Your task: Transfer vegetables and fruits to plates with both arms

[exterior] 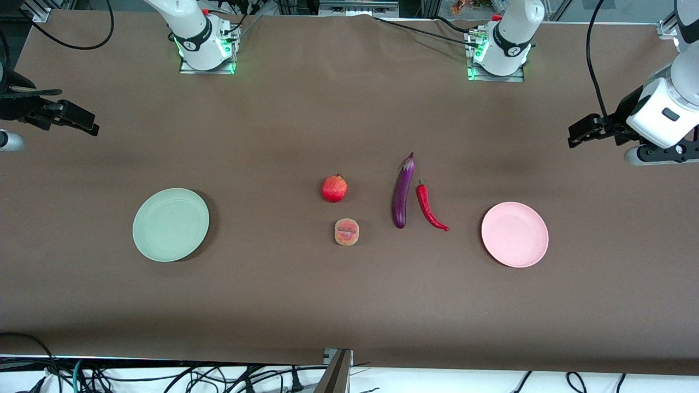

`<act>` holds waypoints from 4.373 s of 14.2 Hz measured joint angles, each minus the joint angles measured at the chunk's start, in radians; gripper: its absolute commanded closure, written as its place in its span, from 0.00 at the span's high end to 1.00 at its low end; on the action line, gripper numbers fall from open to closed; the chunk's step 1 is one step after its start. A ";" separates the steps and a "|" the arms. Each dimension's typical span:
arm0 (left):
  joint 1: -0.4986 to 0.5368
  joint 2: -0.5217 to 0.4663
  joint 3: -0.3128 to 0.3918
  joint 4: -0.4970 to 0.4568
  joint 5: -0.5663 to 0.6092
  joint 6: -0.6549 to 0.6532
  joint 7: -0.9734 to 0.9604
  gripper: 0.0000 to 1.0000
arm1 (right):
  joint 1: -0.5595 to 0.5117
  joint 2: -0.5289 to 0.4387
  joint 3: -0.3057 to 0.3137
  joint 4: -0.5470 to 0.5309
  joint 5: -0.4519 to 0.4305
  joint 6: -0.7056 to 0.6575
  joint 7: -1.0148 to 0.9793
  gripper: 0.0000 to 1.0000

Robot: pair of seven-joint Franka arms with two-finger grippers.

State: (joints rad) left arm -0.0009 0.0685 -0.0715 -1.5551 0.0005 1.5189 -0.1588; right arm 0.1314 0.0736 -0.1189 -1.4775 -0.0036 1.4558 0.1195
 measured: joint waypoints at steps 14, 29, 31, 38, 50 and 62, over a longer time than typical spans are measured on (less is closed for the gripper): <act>0.013 0.005 0.004 0.000 0.000 0.001 -0.001 1.00 | -0.001 0.000 0.000 0.000 0.000 0.002 0.000 1.00; 0.014 0.005 0.004 0.000 0.000 0.001 -0.001 1.00 | 0.002 0.067 0.006 0.000 0.000 0.007 0.001 1.00; 0.015 0.006 0.004 0.000 0.000 0.001 -0.001 1.00 | 0.005 0.094 0.009 -0.002 0.000 0.008 0.000 1.00; 0.017 0.006 0.005 0.000 0.000 0.001 -0.001 1.00 | 0.179 0.259 0.024 -0.007 0.030 0.198 0.165 1.00; 0.017 0.006 0.003 0.000 0.000 0.000 -0.001 1.00 | 0.500 0.492 0.029 -0.007 0.134 0.562 0.637 1.00; -0.004 0.122 -0.009 -0.003 -0.004 -0.015 -0.001 1.00 | 0.625 0.664 0.028 -0.006 0.134 0.796 0.831 1.00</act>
State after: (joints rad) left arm -0.0054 0.1903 -0.0808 -1.5582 -0.0031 1.5034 -0.1593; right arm 0.7567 0.7376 -0.0910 -1.4840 0.1308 2.2522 0.9507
